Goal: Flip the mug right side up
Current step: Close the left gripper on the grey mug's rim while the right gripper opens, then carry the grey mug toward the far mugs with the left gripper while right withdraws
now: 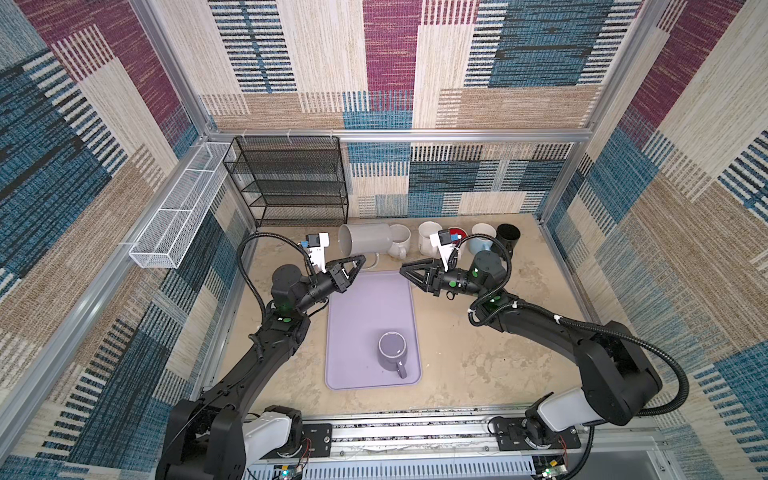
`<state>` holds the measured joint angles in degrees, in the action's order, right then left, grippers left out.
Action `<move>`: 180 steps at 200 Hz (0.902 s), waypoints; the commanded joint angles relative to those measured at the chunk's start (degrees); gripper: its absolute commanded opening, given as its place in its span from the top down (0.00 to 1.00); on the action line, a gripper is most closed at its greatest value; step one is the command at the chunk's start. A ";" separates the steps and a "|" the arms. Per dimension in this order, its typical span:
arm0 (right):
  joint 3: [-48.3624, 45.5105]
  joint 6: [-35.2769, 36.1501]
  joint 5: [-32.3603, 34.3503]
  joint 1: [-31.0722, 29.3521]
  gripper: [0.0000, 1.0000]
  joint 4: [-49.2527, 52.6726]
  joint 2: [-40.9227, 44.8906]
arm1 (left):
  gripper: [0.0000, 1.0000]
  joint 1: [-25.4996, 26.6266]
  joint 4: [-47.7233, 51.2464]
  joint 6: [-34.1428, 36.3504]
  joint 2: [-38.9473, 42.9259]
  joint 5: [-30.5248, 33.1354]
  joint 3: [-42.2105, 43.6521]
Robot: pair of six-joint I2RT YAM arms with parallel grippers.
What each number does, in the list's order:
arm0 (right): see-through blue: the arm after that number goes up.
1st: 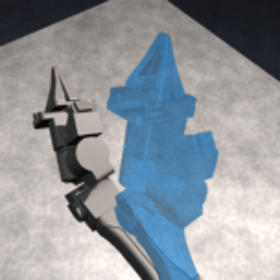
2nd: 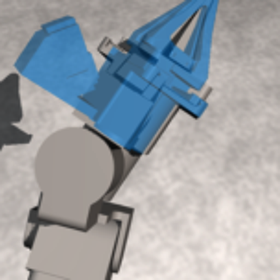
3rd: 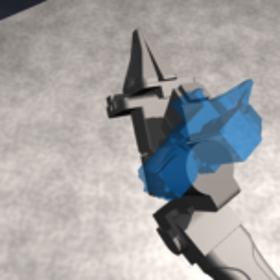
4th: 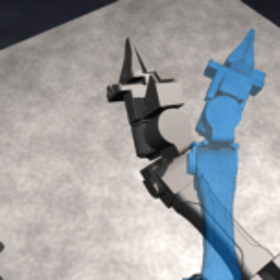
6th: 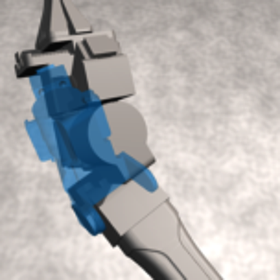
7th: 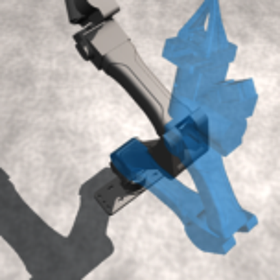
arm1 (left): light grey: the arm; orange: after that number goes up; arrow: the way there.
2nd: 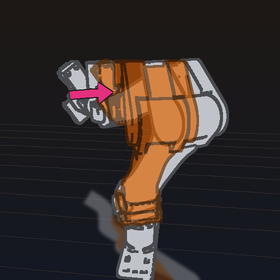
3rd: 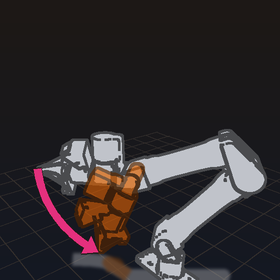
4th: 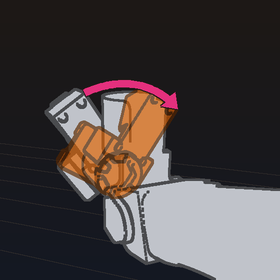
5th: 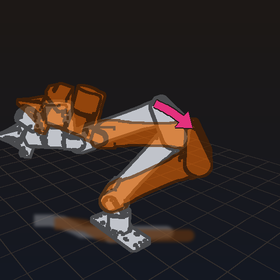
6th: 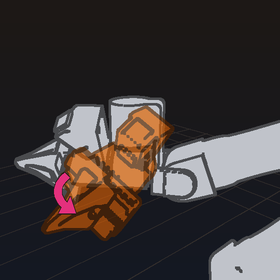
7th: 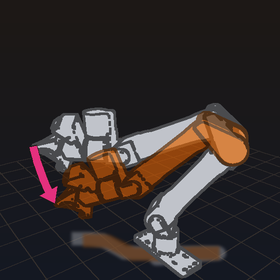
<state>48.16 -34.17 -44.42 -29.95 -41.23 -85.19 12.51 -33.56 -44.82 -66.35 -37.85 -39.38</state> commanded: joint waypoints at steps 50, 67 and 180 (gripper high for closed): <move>-3.86 0.75 2.15 0.46 0.65 1.35 3.54 | 1.00 0.31 20.24 7.42 -1.77 6.66 -8.86; -4.33 0.82 2.45 0.60 0.65 1.76 4.06 | 1.00 0.49 23.48 8.65 -2.62 8.01 -10.29; -6.32 0.60 3.51 0.76 0.66 1.84 5.67 | 1.00 3.55 43.04 19.57 -12.41 20.97 -22.80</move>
<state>42.24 -33.56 -41.41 -29.17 -38.70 -80.31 15.57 8.58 -30.22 -77.30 -20.93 -59.77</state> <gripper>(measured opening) 0.342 0.151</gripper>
